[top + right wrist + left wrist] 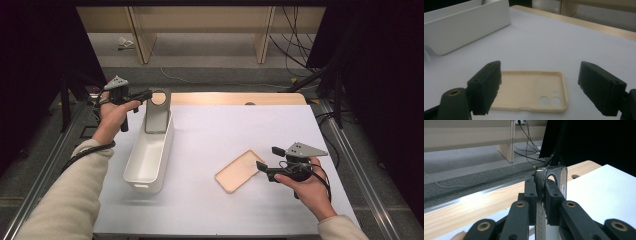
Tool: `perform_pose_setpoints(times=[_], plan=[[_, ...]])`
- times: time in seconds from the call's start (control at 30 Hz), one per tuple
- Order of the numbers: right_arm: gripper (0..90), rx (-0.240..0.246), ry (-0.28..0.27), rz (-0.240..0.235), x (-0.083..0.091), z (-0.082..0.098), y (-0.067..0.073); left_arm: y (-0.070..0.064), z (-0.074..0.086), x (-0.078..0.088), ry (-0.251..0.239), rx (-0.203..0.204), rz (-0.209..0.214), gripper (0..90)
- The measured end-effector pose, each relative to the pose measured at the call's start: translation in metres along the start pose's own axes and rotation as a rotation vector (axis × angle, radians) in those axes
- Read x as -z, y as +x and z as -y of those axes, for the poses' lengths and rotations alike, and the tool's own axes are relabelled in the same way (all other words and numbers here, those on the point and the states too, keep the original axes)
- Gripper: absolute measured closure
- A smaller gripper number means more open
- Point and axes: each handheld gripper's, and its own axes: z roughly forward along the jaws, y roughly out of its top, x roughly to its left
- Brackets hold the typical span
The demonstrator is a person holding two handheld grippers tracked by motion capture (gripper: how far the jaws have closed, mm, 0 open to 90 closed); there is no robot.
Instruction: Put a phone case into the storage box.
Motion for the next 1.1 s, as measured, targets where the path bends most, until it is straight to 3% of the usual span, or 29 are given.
perform_pose_setpoints(times=[1.1], plan=[[19.9, -0.001, 0.007, -0.004, -0.001, 0.0006, 0.0004, 0.0058, 0.0066, -0.0048, 0.029, 0.017, -0.007, 80.6]])
